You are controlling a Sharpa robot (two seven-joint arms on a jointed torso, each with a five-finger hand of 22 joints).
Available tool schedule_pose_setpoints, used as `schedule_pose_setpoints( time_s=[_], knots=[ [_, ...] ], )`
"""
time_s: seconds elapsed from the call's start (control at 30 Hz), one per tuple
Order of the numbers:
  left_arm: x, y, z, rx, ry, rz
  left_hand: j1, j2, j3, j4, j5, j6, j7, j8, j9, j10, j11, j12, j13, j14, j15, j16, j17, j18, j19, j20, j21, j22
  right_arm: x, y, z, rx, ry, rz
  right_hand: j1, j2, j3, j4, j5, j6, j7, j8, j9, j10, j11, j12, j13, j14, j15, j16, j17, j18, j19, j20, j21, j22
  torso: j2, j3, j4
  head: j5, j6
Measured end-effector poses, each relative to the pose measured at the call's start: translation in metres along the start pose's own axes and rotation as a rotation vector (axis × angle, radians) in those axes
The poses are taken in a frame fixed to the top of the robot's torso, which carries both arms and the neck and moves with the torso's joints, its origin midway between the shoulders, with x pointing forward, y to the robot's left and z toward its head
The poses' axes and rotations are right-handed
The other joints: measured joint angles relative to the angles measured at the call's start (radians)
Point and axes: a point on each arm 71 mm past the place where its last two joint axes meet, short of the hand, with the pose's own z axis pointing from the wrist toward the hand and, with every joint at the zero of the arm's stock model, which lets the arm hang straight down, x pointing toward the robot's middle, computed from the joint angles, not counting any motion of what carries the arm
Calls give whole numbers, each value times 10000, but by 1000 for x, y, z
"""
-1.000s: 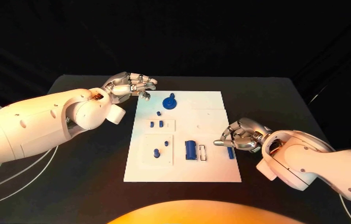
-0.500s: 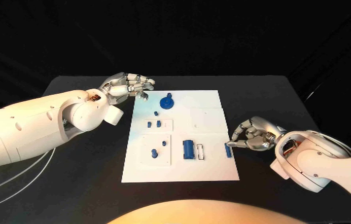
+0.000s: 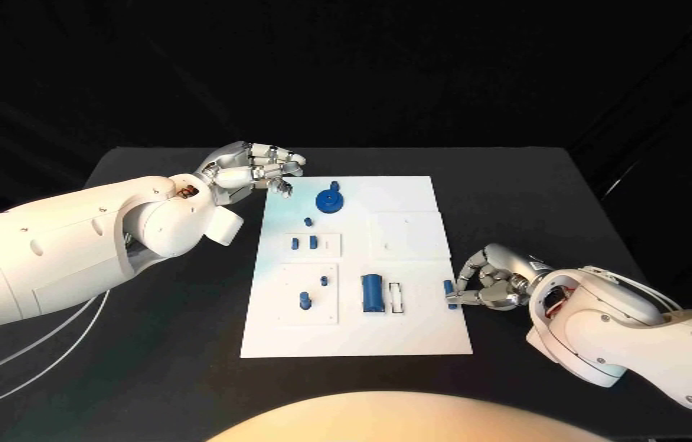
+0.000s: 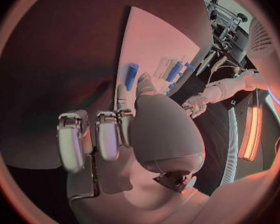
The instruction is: Assemble the parts on the task board
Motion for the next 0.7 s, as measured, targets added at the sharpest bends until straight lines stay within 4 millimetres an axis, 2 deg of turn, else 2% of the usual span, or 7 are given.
schedule_pose_setpoints(
  time_s=[0.17,0.4,0.43,0.47,0.57,0.7],
  knots=[
    [0,0,0,-4,-4,0,0,0,0,0,0,0,0,0,4,0,0,0,0,0,0,0,0,0,0,0,0,0,4,0,3,155,40,-211,0,0,29,29,0,40,32,10,9,0,0,0,-1,0,0,0,1,0,0,0,0,-1,-5,-3,0,11,-11],
    [-1,0,-1,-10,-19,1,0,0,0,0,0,0,0,0,3,0,0,0,1,0,0,0,-1,0,0,0,0,0,7,4,7,206,-46,-454,138,-54,251,-56,0,251,-32,9,81,1,0,-1,-1,0,0,0,7,0,0,0,0,-1,-6,-4,-1,21,-31],
    [-1,0,-1,-11,-19,1,0,0,0,0,0,0,0,0,3,0,0,0,1,0,0,0,1,0,0,0,0,0,8,6,8,183,-52,-501,379,-22,437,-100,4,260,-40,-4,776,22,-22,0,2,0,0,0,8,0,0,0,0,-1,-6,-4,0,22,-31],
    [-1,0,-1,-11,-20,1,0,0,0,0,0,0,0,0,3,0,0,0,1,0,0,0,3,0,0,0,0,1,9,7,8,150,-48,-534,523,-36,592,-91,20,295,-76,-16,936,40,-39,0,4,0,0,0,8,-1,0,0,0,-2,-6,-4,0,22,-32],
    [-1,0,-1,-13,-20,0,3,4,-1,1,0,0,0,4,3,0,0,0,1,0,0,0,10,0,0,0,0,-2,13,13,9,-16,-69,-663,884,-181,1130,-103,32,332,-112,-19,949,22,-92,-1,2,-38,-39,0,7,-1,0,-1,0,-2,-6,-6,0,18,-20],
    [-1,0,-1,-18,-23,1,38,38,-29,29,0,0,0,48,11,0,0,0,1,0,0,0,17,0,0,0,0,-32,13,16,9,-109,-160,-850,1012,-212,1547,-84,10,387,-136,-31,949,22,-92,-1,-1,-38,-39,0,6,0,0,-1,0,-2,-7,-7,1,3,-5]
  ],
)
